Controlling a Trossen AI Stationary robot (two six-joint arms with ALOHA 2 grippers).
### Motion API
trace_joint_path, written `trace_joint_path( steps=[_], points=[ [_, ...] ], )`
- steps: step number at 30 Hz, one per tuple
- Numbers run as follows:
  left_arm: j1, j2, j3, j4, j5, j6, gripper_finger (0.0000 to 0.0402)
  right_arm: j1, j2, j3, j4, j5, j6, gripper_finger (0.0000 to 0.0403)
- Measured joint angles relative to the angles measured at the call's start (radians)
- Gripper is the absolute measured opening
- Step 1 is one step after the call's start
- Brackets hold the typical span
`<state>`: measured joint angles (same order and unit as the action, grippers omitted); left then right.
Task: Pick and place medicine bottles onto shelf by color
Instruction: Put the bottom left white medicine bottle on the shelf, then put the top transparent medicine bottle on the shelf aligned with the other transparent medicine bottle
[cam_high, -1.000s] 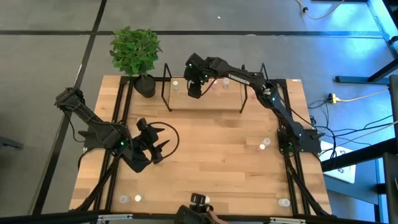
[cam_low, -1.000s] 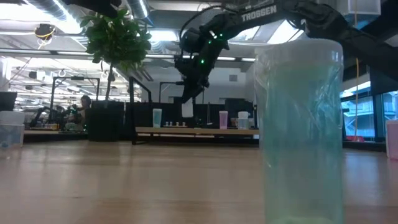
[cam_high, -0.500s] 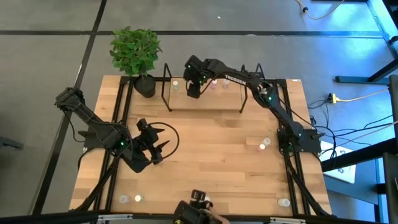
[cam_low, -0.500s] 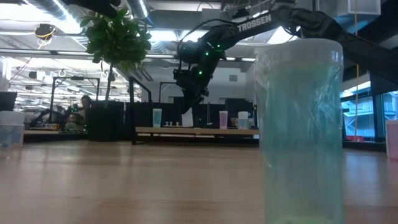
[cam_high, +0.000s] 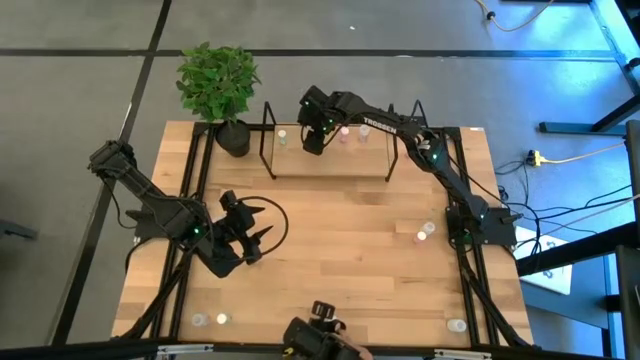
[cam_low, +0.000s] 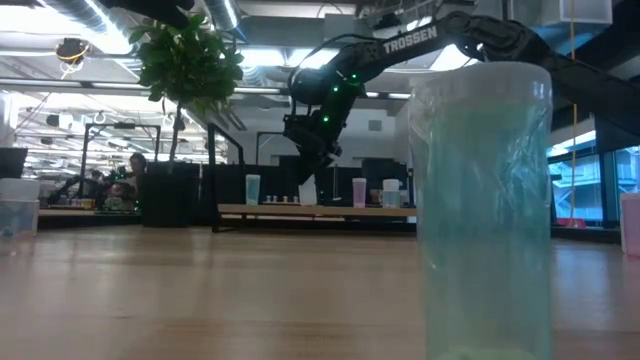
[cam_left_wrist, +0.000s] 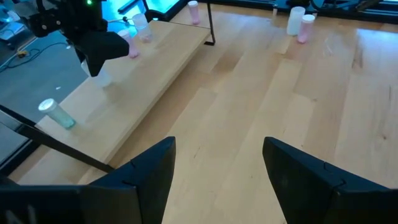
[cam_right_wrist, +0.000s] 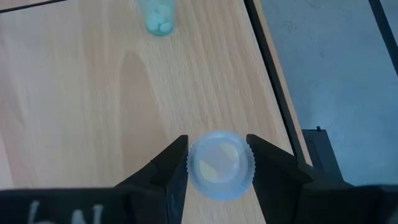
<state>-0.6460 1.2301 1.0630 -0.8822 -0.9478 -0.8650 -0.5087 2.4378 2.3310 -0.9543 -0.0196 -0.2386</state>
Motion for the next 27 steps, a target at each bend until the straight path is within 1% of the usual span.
trace_joint_path(
  steps=[5, 15, 18, 27],
  points=[
    [0.000, 0.000, 0.000, 0.000, 0.000, 0.000, 0.0236, -0.002, 0.000, 0.000, -0.001, 0.000, 0.025, 0.0152],
    [0.000, 0.000, 0.000, 0.000, 0.000, 0.000, 0.0236, -0.002, 0.000, 0.000, -0.008, 0.000, 0.025, 0.0154],
    [0.000, 0.000, 0.000, 0.000, 0.000, 0.000, 0.0236, -0.002, 0.000, 0.000, -0.008, 0.000, 0.024, 0.0168],
    [0.000, 0.000, 0.000, 0.000, 0.012, 0.000, 0.0236, -0.002, 0.000, 0.000, -0.008, 0.001, 0.023, 0.0229]
  ],
)
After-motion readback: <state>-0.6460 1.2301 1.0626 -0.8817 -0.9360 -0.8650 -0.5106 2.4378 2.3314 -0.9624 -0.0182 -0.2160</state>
